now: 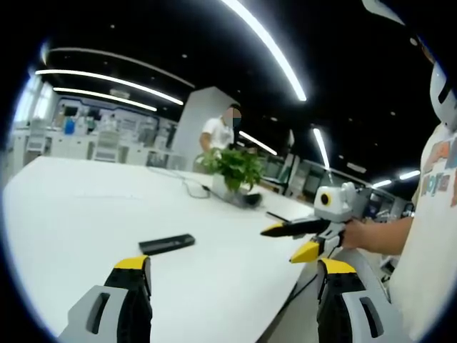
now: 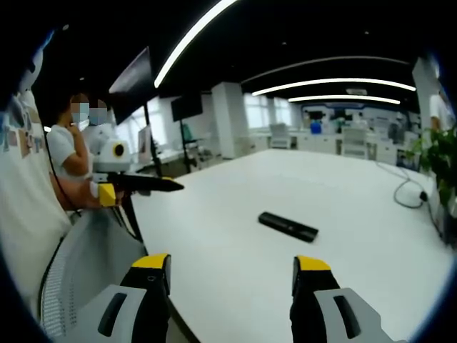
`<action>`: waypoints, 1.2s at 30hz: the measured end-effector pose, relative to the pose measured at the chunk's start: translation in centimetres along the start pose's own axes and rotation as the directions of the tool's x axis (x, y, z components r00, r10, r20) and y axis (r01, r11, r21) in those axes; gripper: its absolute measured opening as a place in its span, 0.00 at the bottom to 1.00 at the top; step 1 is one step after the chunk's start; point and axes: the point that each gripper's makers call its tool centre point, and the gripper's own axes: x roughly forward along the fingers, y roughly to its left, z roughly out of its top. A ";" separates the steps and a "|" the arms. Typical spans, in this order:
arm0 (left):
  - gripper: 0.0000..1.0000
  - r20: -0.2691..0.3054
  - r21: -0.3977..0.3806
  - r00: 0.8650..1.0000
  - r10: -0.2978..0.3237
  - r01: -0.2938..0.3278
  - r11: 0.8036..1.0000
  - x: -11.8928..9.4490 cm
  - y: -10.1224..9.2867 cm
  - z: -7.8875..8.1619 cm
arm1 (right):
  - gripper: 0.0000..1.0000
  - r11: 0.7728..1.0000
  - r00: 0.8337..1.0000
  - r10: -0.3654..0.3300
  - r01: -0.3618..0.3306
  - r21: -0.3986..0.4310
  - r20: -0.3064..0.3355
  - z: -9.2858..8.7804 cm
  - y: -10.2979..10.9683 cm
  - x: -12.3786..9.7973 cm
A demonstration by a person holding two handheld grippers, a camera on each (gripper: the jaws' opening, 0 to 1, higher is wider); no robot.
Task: Press the specified remote control buttons in sequence, fully releasing each button before pressing the next.
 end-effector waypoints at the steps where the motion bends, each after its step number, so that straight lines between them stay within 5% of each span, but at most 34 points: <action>1: 0.99 0.000 0.001 1.000 0.001 -0.001 1.000 0.0 0.0 0.0 | 0.67 1.000 1.000 0.000 0.000 -0.002 -0.001 0.0 0.0 0.0; 19: 0.99 -0.002 0.008 1.000 -0.017 0.017 1.000 0.3 -0.6 0.4 | 0.68 1.000 1.000 0.010 -0.010 -0.015 0.014 0.7 0.2 0.1; 36: 0.99 0.011 0.092 0.999 -0.034 0.033 0.995 1.2 1.3 4.5 | 0.68 0.999 0.996 0.023 -0.019 -0.048 0.087 5.2 -0.4 0.4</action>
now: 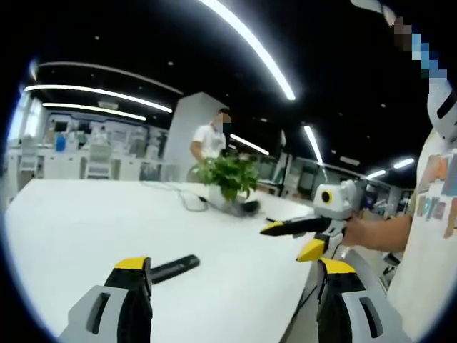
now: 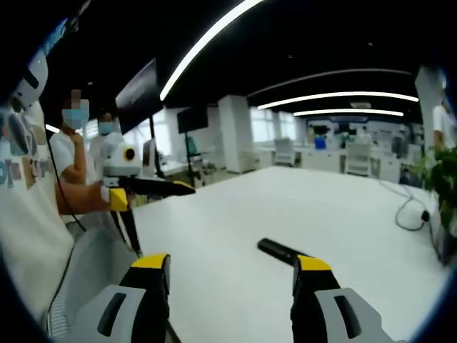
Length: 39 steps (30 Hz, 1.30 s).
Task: Press the specified remote control buttons in sequence, fully releasing each button before pressing the next.
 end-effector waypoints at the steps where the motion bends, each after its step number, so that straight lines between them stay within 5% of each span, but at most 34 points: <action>1: 0.99 -0.001 0.002 1.000 -0.001 0.001 1.000 0.1 0.2 0.1 | 0.69 1.000 1.000 0.000 0.000 -0.002 0.002 0.2 -0.1 0.0; 39: 0.98 -0.046 0.110 0.999 -0.019 0.024 0.994 2.9 5.0 2.4 | 0.69 0.992 1.000 -0.014 0.011 -0.125 -0.022 4.0 -6.0 2.3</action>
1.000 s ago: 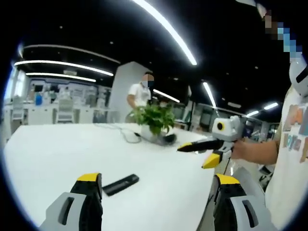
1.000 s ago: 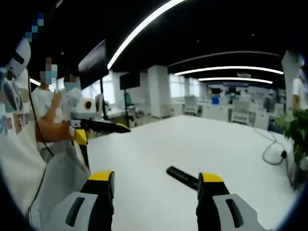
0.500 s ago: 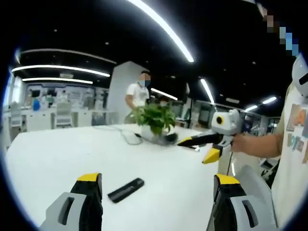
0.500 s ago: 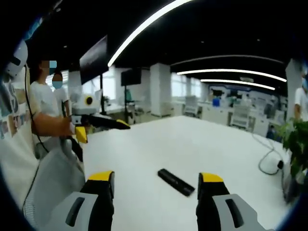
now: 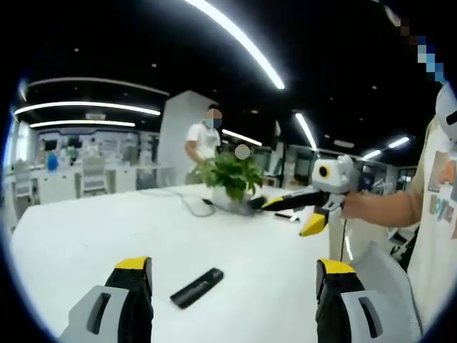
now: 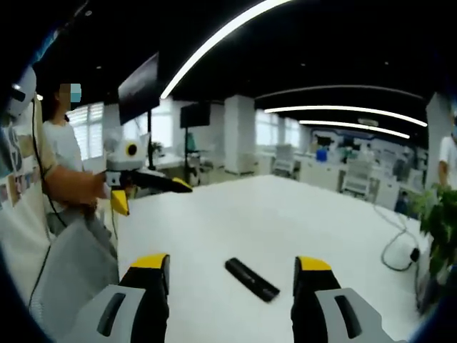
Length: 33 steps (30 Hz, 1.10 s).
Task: Press the specified remote control buttons in sequence, fully releasing each button before pressing the next.
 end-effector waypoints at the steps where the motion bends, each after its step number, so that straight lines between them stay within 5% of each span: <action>1: 0.98 0.000 0.000 1.000 0.000 0.000 1.000 0.1 0.3 0.0 | 0.69 1.000 1.000 0.003 -0.003 -0.002 -0.004 0.0 -0.3 0.2; 33: 0.91 -0.106 0.048 0.993 -0.059 0.065 0.997 4.5 4.1 -1.3 | 0.68 0.988 0.990 0.085 -0.098 -0.115 -0.114 -1.0 -5.1 4.3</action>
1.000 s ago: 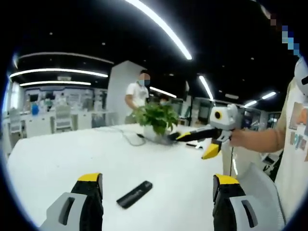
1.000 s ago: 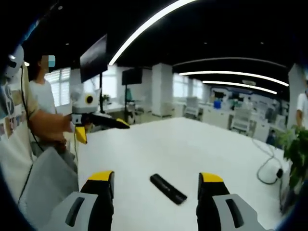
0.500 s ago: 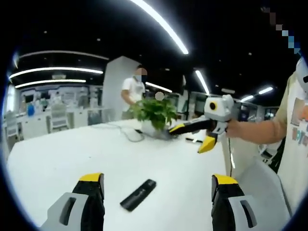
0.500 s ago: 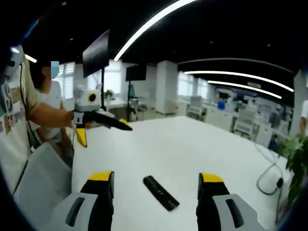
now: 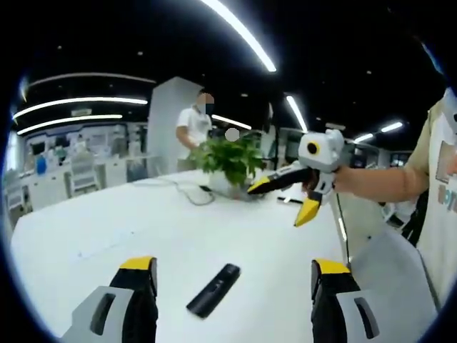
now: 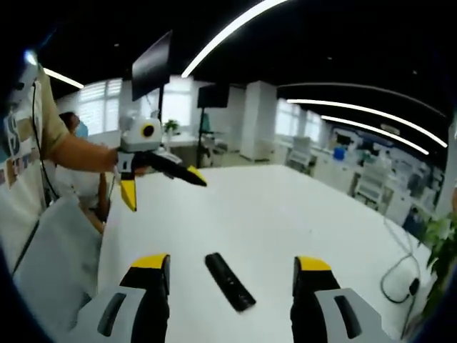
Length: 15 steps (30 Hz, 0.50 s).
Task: Press the specified remote control buttons in sequence, fully releasing each button before pressing the next.
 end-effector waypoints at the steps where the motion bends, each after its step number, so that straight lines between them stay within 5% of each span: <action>1: 0.91 -0.004 0.002 1.000 -0.004 0.004 1.000 0.1 0.1 0.0 | 0.68 1.000 1.000 0.005 -0.006 -0.001 -0.006 -0.2 -0.1 0.1; 15: 0.87 -0.090 0.049 0.995 -0.049 0.054 0.997 2.1 1.3 -1.5 | 0.66 0.999 0.997 0.047 -0.047 -0.010 -0.061 -2.1 -1.8 1.7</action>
